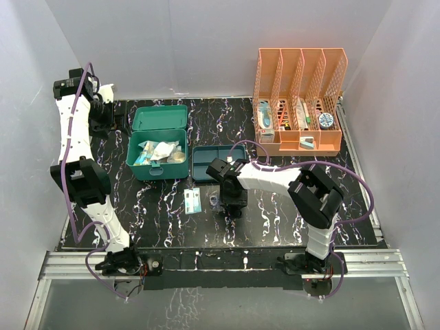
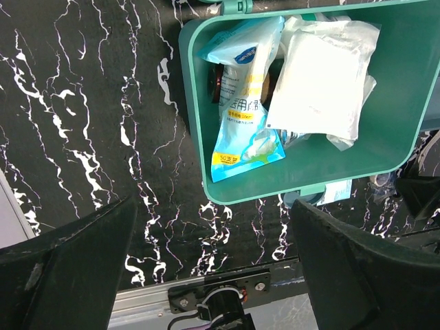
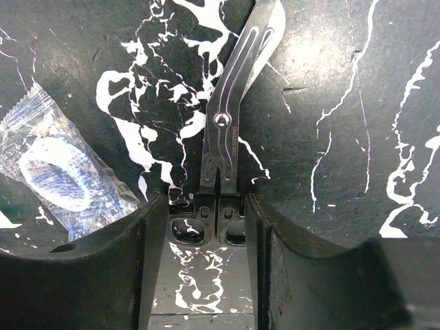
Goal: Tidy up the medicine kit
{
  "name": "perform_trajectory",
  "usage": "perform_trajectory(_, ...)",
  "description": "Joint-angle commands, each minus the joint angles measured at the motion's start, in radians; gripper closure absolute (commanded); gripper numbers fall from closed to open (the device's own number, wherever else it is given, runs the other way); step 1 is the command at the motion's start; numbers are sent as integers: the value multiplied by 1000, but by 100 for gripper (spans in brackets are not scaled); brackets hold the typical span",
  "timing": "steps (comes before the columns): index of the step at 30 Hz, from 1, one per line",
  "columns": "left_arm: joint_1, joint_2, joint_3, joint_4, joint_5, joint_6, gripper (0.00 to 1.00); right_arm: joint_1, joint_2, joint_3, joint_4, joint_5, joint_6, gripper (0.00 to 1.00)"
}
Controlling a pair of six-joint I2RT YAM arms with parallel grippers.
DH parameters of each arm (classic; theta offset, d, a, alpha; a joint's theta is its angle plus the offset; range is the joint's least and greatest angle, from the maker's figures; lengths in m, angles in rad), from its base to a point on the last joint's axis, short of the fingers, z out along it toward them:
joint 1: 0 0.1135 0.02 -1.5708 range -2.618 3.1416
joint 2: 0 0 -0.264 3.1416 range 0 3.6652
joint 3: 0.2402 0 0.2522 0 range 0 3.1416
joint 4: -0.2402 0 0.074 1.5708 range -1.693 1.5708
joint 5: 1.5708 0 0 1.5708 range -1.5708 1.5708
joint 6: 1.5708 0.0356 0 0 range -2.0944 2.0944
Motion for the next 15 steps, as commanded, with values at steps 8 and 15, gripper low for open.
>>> perform_trajectory(8, 8, -38, -30, -17, -4, 8, 7, 10, 17, -62, 29, -30, 60, 66)
perform_trajectory(15, 8, -35, -28, -18, -3, 12, 8, 10, 10, -98, 26, -45, 74, 98)
